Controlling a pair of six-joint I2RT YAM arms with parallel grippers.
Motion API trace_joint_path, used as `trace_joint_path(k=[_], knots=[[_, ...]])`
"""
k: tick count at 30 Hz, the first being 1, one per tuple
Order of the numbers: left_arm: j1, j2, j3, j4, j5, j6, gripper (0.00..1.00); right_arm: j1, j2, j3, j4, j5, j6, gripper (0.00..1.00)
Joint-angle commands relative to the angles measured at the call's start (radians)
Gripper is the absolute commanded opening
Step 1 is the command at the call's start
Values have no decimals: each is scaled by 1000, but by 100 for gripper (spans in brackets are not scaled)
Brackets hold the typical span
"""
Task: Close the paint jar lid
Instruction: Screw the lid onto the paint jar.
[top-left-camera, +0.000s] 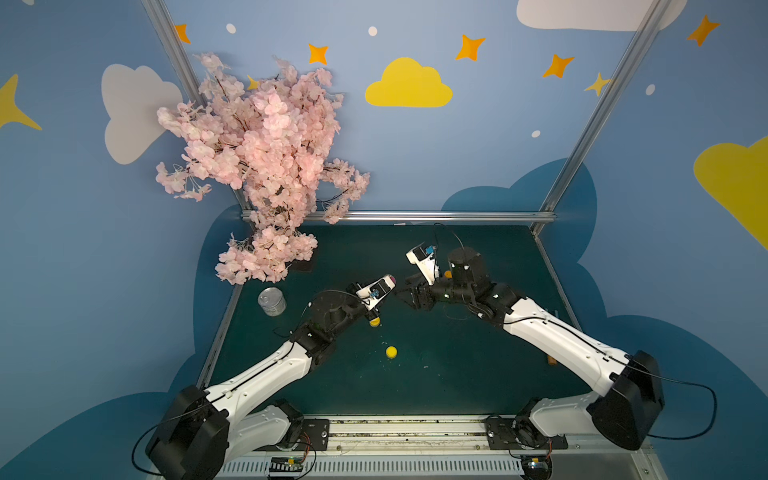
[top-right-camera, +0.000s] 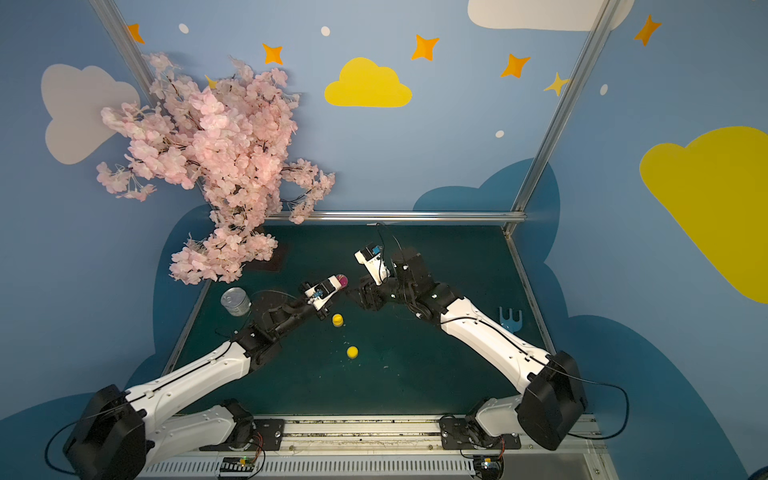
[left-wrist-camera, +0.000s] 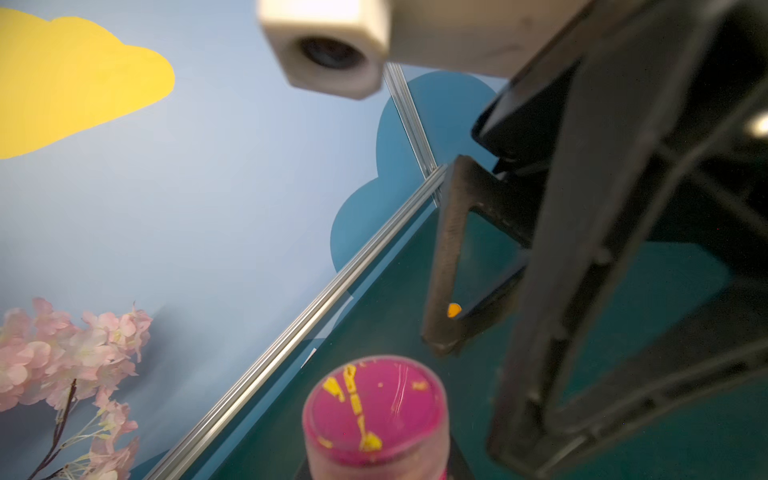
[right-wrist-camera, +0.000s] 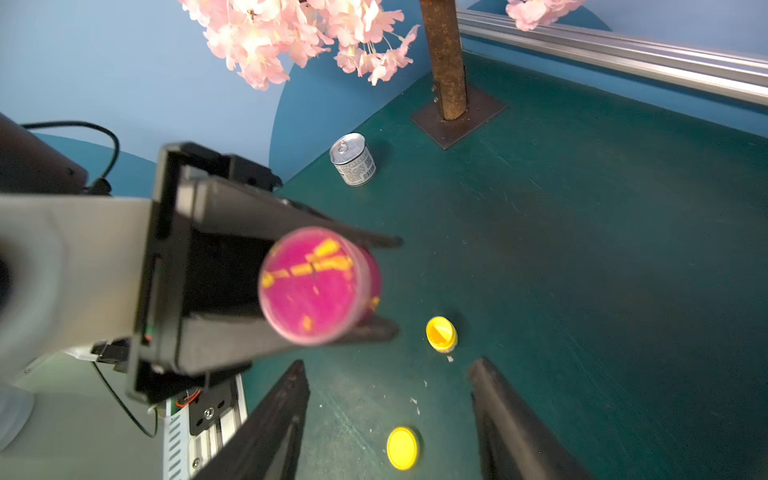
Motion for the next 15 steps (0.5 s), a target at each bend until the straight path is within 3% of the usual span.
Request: trace_joint_path(k=[1,9,15], knots=[[7,-42,-45,31,45,-26,28,-8,-65,-33,-34,39,-41,67],[47,-93,-36,-85,393,-70,29,-12,-108,-54,11,-210,-273,66],[48,-85,-11,-125,457,-83,30,-11,-87,-40,65,-317,-304,62]])
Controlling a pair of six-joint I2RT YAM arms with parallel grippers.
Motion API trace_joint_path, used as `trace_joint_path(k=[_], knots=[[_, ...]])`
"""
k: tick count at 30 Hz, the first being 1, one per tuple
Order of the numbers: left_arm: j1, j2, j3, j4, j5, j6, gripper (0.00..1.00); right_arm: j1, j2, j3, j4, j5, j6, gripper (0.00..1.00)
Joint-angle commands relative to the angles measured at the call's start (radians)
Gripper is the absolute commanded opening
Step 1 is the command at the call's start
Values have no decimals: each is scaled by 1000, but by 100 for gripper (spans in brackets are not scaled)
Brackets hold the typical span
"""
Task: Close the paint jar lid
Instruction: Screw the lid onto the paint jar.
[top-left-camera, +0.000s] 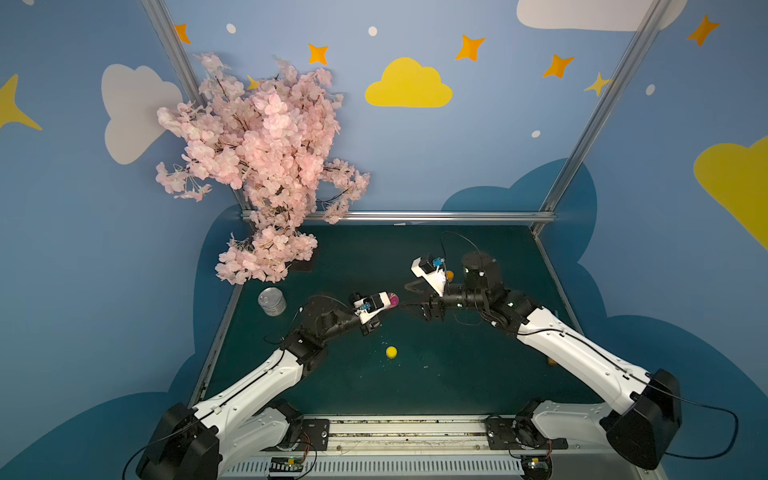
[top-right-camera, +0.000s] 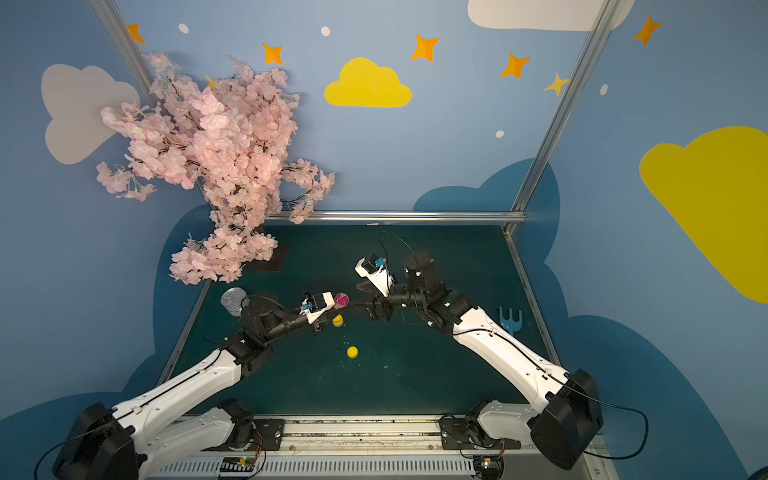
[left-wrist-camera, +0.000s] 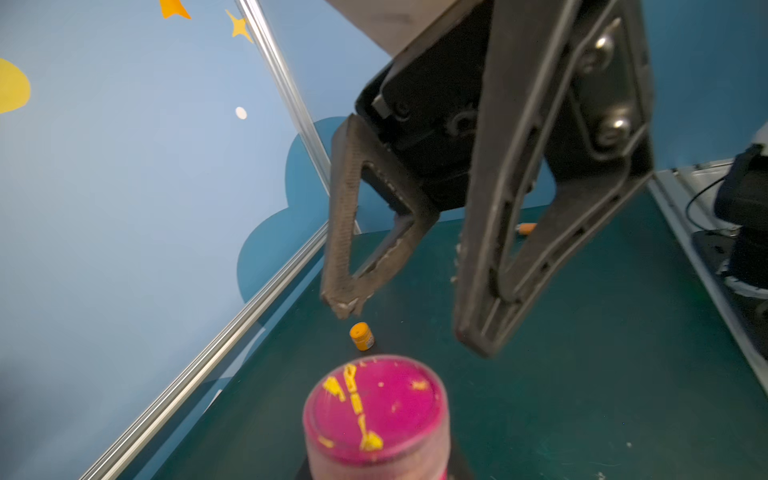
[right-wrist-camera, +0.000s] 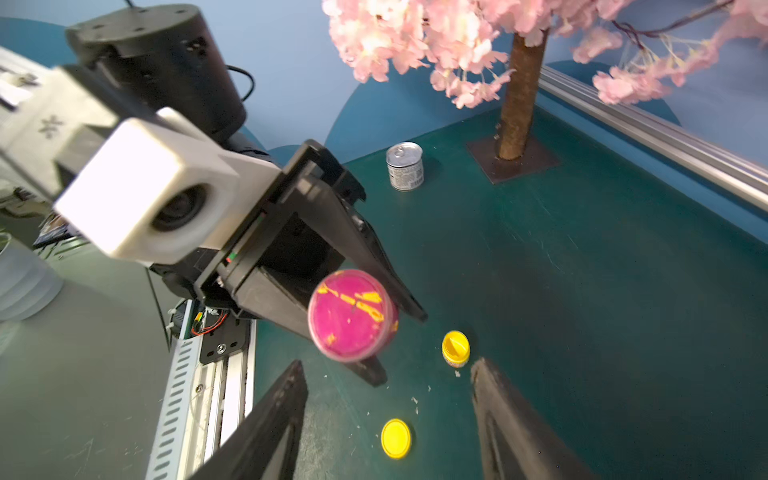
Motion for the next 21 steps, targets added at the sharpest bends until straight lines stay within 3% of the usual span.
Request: trace_joint_path(k=[1,4,21], knots=[[6,-7,31,-41,82,-21,30,3,10,12,41,-110,-55,61],[8,-3,35,-44,83,-21,30,5,27,26,31,-160,-78,58],[14,7,48,-38,85,-25,30,27,85,71,28,-141,-81,44]])
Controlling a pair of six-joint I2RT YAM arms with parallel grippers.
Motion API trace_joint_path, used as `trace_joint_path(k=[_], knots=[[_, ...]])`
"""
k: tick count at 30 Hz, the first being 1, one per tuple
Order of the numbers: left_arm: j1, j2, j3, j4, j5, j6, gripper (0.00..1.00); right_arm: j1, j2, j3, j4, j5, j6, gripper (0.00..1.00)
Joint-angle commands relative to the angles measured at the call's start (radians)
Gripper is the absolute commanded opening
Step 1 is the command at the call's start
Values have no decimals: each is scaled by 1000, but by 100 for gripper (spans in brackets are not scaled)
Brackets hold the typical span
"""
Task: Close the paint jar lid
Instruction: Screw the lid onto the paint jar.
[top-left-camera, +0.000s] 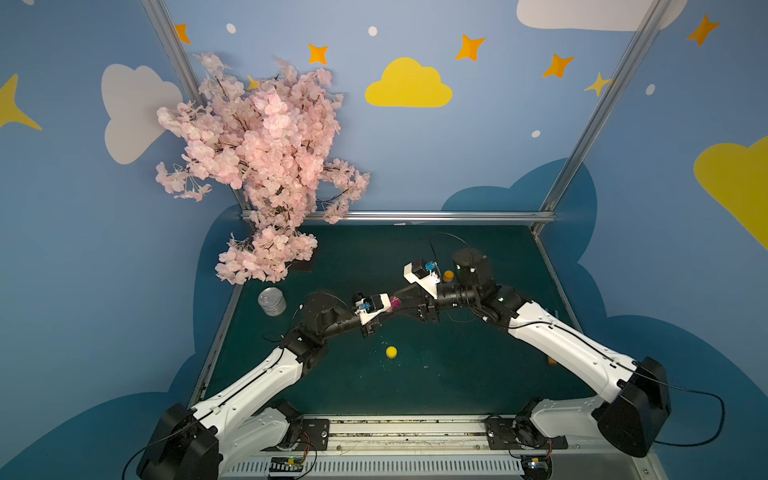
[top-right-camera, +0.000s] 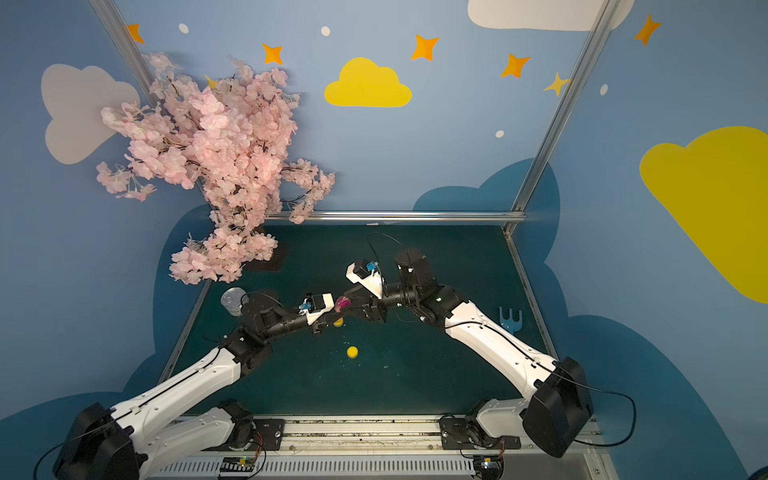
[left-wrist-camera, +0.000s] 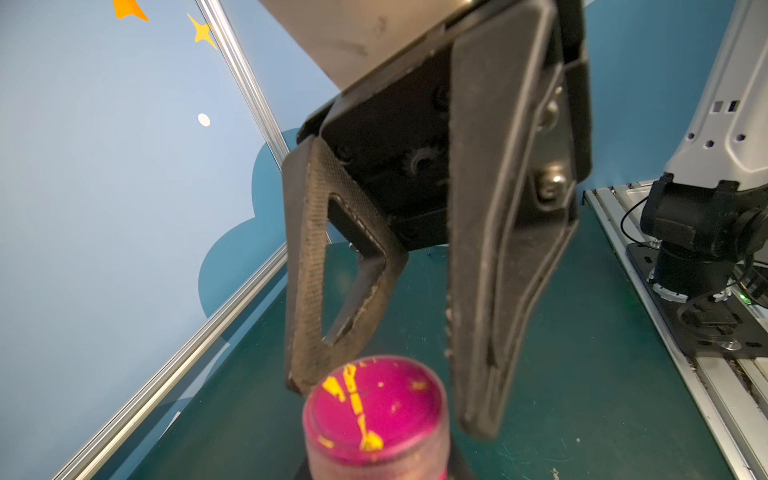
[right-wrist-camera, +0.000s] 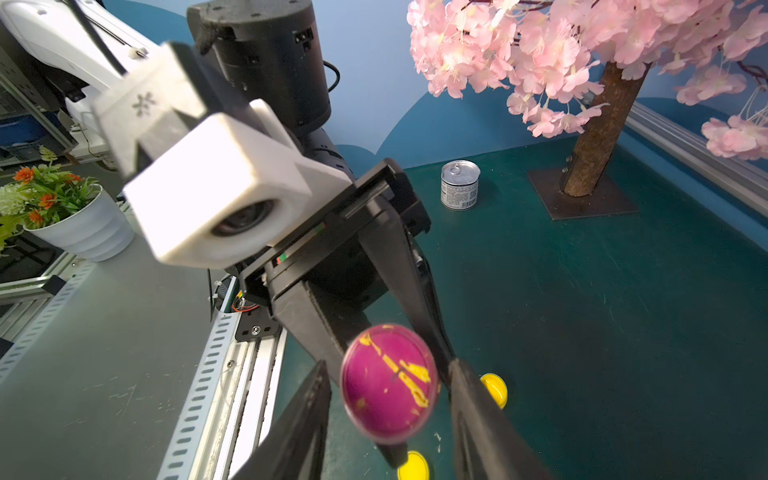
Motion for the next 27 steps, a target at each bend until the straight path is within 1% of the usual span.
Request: trace_joint_path(k=[1,5,8,11,15,18,20,22,27], knots=[[5,7,28,-11,15,-4,30,8,11,32,14,-1,0,43],[7,9,30,-9,11,-2,30,13,20,36,14,5,4,35],[6,14,31,-11,11,-4,30,16,21,35,21,17,11,23],[7,18,31,-9,-4,-2,30,18,21,36,31,35,25,15],[5,21,28,4,-65,12,30,22,36,50,23,78,57,8],[2,28,21,40,-138,42,31,24,61,80,-3,135,104,0],[-4,38,25,66,-186,72,31,26,83,102,-24,175,135,0],[-5,45,40,81,-209,95,30,27,99,115,-27,209,168,0],[-7,82,54,143,-219,112,30,27,135,142,-18,300,271,0]])
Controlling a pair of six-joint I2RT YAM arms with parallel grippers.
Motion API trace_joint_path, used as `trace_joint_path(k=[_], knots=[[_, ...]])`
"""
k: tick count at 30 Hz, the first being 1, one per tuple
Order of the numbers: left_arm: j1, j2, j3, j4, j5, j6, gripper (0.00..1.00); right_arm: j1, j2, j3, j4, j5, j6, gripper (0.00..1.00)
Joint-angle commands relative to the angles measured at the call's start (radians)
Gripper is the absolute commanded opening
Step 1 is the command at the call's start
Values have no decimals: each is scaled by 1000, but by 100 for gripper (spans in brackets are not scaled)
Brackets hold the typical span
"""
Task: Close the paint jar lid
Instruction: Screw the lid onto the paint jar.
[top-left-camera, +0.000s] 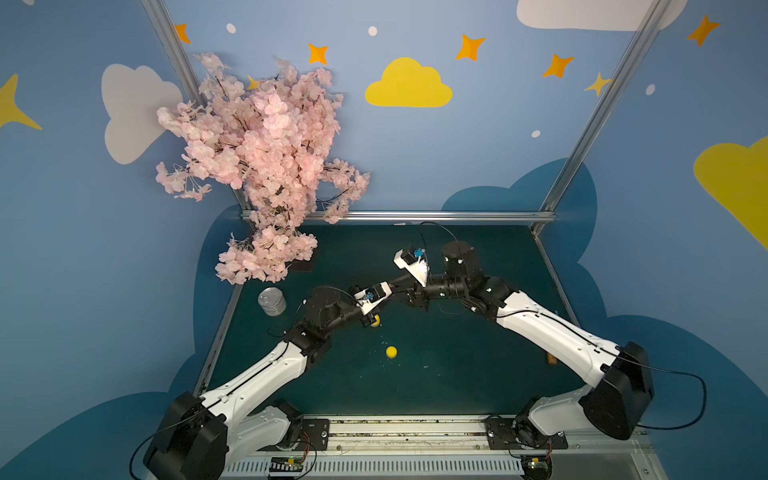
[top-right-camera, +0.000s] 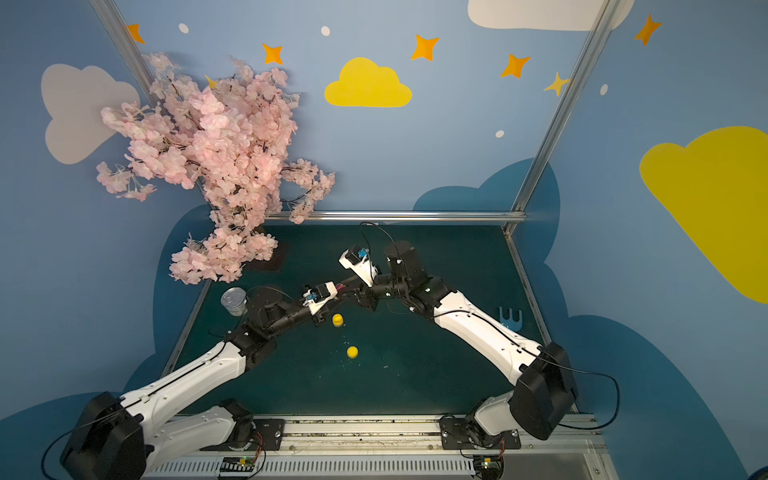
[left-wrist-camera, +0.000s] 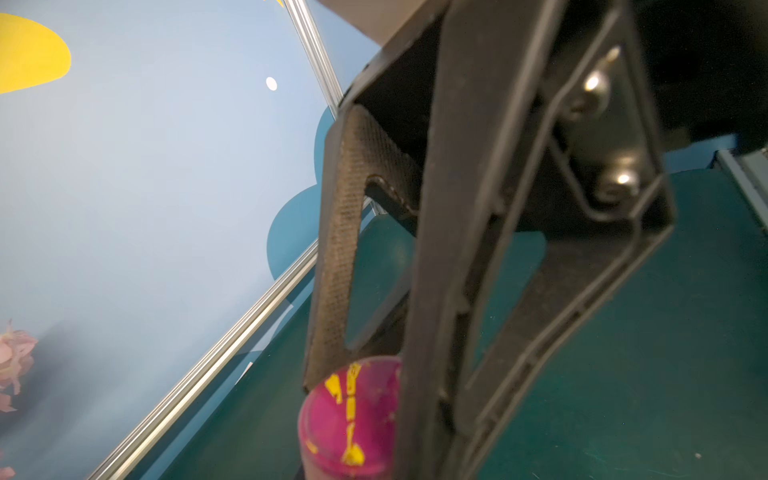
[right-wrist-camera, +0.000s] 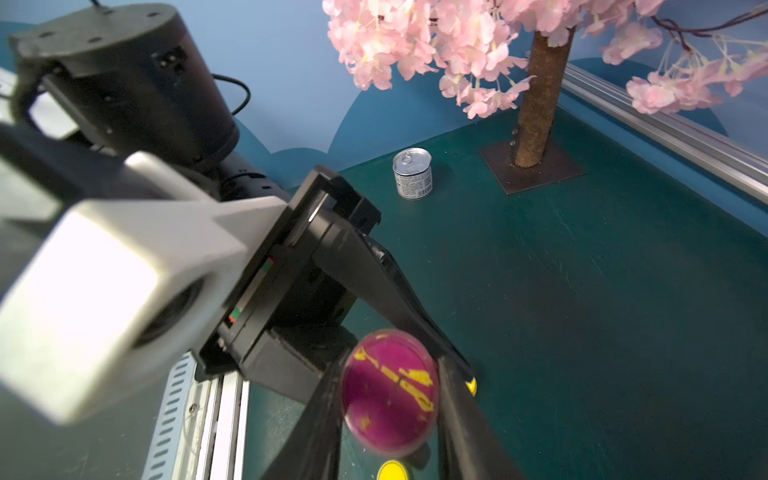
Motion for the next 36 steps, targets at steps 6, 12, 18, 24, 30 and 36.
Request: trace_joint_path(k=[6,12,18,24,30,36], knots=[[-22,51,21,194,-29,54,30,10,61,48,11,182,256,0],[-25,75,27,217,-46,57,32,18,74,59,-6,251,300,0],[-25,84,28,239,-63,48,41,22,72,59,-22,272,298,0],[-25,79,15,240,-72,37,53,21,68,68,-52,306,268,0],[-24,74,4,225,-86,32,58,12,58,67,-63,330,252,0],[-23,40,-73,252,-138,-14,62,8,66,113,-140,381,204,0]])
